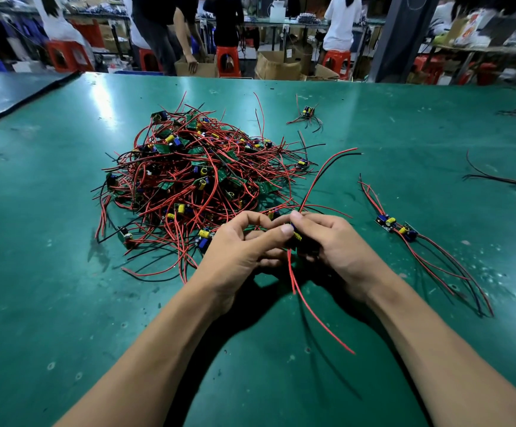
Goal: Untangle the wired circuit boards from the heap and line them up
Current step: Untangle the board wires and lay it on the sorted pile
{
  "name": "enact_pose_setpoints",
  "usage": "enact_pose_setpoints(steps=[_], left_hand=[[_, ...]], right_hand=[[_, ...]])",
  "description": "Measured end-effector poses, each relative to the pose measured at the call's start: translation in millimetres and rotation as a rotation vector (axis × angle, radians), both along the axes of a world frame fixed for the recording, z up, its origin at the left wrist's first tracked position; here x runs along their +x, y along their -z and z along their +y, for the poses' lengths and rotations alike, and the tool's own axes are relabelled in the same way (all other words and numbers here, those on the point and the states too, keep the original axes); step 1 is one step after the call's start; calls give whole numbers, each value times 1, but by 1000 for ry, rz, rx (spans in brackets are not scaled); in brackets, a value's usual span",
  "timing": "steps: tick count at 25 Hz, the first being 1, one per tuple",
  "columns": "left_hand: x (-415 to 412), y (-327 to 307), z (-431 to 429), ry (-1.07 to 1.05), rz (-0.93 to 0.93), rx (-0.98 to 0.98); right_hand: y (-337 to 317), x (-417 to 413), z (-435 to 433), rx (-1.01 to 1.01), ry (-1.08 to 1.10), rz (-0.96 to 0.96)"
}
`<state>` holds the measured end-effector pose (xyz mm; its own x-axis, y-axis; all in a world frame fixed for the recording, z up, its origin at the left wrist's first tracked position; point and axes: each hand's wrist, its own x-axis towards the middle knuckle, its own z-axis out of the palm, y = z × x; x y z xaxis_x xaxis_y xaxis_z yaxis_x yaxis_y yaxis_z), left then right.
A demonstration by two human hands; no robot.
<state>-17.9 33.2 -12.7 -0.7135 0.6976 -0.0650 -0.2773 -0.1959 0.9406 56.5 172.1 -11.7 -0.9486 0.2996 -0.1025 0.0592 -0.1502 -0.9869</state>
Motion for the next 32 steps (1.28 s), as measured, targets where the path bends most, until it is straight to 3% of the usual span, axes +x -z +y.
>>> enact_pose_setpoints(steps=[3, 8, 16, 21, 29, 32], left_hand=[[-1, 2, 0, 3, 17, -26], [-2, 2, 1, 55, 13, -59], [3, 5, 1, 15, 155, -103], [1, 0, 0, 6, 138, -182], [11, 1, 8, -102, 407, -289], [14, 4, 8, -152, 554, -359]], right_hand=[[1, 1, 1, -47, 25, 20], [0, 5, 10, 153, 194, 33], [5, 3, 4, 38, 66, 103], [9, 2, 9, 148, 37, 91], [-1, 3, 9, 46, -3, 7], [-2, 3, 11, 139, 93, -25]])
